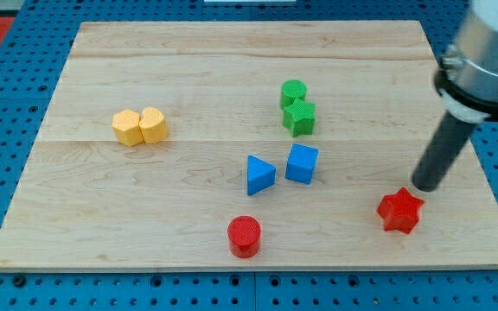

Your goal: Touch the bottom of the red circle

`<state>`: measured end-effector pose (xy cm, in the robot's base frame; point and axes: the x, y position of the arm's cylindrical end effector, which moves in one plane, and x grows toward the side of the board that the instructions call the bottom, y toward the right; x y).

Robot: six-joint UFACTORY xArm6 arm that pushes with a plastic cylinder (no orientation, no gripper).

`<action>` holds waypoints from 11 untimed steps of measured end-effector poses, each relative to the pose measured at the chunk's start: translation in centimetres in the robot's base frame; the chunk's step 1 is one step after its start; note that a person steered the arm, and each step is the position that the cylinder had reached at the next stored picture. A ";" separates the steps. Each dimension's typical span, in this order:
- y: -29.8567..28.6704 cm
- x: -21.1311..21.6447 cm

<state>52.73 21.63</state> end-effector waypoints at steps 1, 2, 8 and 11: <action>-2.1 2.7; -6.9 2.6; -15.8 9.1; -23.9 7.1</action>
